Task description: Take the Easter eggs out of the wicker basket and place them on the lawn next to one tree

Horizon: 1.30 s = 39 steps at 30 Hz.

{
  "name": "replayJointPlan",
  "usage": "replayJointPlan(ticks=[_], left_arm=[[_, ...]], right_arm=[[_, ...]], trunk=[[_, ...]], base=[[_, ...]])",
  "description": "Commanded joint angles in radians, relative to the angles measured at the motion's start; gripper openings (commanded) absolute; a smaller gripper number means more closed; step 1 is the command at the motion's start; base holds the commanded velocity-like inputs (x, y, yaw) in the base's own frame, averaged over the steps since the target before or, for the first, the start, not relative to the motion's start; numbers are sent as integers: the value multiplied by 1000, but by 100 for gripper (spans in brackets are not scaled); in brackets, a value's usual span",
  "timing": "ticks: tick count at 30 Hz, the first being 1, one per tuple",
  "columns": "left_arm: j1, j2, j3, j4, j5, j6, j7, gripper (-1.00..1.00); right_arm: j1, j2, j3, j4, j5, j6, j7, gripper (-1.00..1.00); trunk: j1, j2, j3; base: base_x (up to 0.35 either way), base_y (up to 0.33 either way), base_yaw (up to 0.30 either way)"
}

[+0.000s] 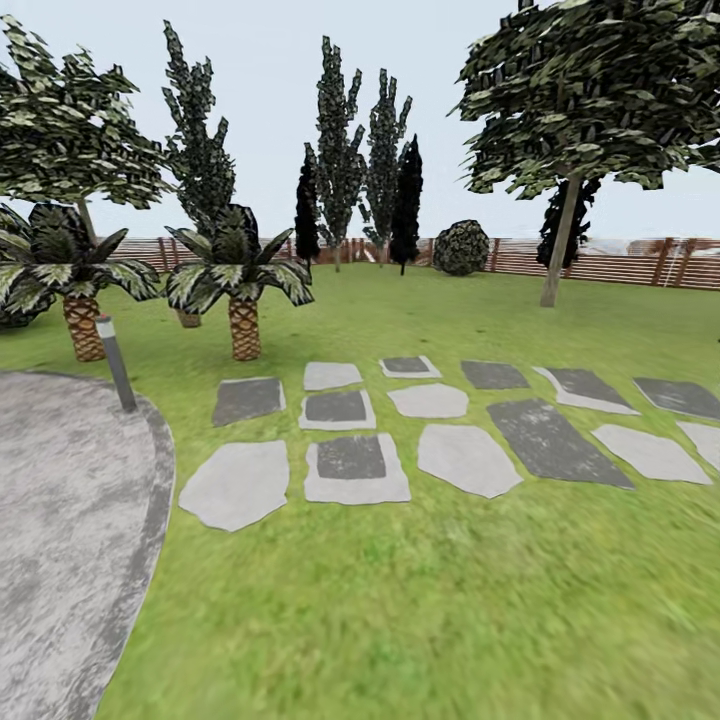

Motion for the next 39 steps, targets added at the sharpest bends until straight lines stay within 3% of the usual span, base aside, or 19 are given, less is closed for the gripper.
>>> replayJointPlan(ticks=[1,7,27,39], left_arm=[[0,0,0,-1,0,0,-3,100],[0,0,0,-1,0,0,-3,100],[0,0,0,-1,0,0,-3,100],[0,0,0,-1,0,0,-3,100]], right_arm=[[-1,0,1,1,-2,1,1,100],[-1,0,1,1,-2,0,2,100],[-1,0,1,1,-2,1,1,100],[-1,0,1,1,-2,1,1,100]], trunk=[[1,0,-1],[1,0,-1],[1,0,-1],[1,0,-1]], base=[[340,0,-88],[340,0,-207],[340,0,-10],[340,0,-139]])
